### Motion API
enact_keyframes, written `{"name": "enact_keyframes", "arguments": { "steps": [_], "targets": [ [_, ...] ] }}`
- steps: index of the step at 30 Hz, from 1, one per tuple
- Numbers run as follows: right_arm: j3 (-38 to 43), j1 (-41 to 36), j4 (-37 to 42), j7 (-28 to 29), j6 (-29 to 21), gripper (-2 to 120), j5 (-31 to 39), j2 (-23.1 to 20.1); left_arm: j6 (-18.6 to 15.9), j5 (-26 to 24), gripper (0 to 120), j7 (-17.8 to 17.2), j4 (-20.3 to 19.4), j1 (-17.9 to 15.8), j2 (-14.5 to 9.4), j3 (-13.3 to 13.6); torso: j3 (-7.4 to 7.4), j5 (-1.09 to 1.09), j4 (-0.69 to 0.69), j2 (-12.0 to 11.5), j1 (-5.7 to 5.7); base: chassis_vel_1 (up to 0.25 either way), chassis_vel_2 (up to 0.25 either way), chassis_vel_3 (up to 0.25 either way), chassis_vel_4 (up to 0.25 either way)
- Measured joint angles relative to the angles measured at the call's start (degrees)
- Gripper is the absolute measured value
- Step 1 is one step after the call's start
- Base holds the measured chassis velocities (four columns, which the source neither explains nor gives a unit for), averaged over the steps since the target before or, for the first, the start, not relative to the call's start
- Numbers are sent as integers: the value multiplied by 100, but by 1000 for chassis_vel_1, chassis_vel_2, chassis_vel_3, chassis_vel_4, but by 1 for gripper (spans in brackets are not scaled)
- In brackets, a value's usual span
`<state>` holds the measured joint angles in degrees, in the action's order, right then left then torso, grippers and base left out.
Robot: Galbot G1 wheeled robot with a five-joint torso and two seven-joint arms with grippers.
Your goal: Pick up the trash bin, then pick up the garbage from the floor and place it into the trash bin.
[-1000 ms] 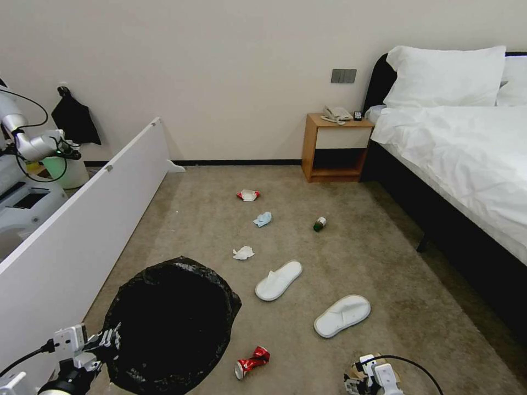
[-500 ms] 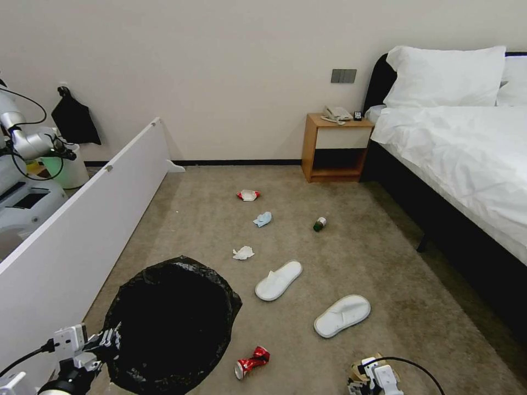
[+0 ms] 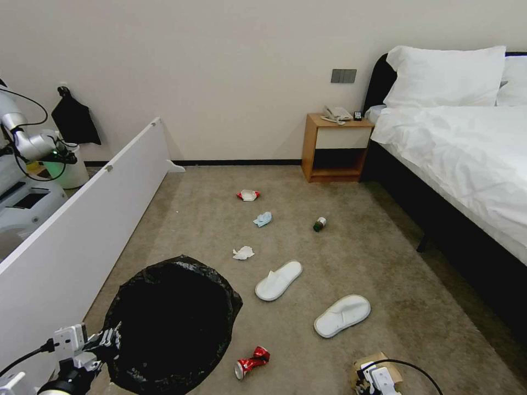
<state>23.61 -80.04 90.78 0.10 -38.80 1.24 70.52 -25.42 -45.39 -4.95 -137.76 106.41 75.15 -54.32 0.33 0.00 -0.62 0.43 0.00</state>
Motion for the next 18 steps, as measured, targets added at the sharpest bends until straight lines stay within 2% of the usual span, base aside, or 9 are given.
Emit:
{"name": "enact_keyframes", "arguments": {
  "steps": [2, 3, 5, 6, 8, 18],
  "targets": [
    [30, -37, 52, 2, -20, 23, -7, -27, 0, 2, 3, -1, -4, 4, 4, 0, 0, -1, 0, 0, 0, 0, 0, 0, 0],
    [30, -37, 52, 2, -20, 23, -7, -27, 0, 2, 3, -1, -4, 4, 4, 0, 0, -1, 0, 0, 0, 0, 0, 0, 0],
    [75, -63, 99, 6, -23, 10, -8, -37, 0, 8, 3, -1, -17, 2, 8, 9, 0, 0, 0, 0, 0, 0, 0, 0, 0],
    [75, -63, 99, 6, -23, 10, -8, -37, 0, 8, 3, -1, -17, 2, 8, 9, 0, 0, 0, 0, 0, 0, 0, 0, 0],
    [98, -78, 129, 8, -23, 2, -9, -41, 0, 13, 3, -1, -20, 0, 7, 14, 0, 0, 0, 0, 0, 0, 0, 0, 0],
    [185, -169, 272, 21, -24, 0, -10, -49, 0, 16, 3, -1, -18, -16, -23, 28, 0, 0, 0, 0, 0, 0, 0, 0, 0]
  ]
}}
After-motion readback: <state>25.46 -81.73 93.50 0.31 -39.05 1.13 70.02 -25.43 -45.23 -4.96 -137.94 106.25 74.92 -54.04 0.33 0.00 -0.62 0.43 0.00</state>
